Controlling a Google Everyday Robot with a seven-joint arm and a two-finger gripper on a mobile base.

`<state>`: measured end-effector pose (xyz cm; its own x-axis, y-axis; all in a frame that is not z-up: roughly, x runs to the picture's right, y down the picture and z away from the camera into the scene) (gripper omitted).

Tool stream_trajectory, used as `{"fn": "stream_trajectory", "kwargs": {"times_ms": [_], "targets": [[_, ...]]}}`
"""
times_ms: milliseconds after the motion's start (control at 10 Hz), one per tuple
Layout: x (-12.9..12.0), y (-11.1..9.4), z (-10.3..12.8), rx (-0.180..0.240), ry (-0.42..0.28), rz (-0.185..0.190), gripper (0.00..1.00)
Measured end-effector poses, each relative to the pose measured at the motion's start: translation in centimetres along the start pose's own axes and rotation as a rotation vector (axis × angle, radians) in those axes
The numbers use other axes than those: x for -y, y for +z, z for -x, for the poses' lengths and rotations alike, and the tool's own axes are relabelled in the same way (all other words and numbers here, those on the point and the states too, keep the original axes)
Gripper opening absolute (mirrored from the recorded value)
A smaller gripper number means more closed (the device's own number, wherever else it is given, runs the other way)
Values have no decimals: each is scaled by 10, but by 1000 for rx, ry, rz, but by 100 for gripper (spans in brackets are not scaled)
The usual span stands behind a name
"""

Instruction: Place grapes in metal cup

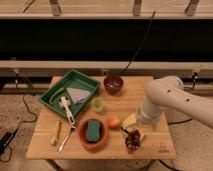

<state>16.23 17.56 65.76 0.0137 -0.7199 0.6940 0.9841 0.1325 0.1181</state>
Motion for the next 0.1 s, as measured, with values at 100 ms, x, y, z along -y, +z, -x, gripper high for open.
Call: {"fn": "stream_trajectory", "kwargs": {"times_ms": [100], "targets": [[0, -4, -6, -5, 3, -3, 80]]}}
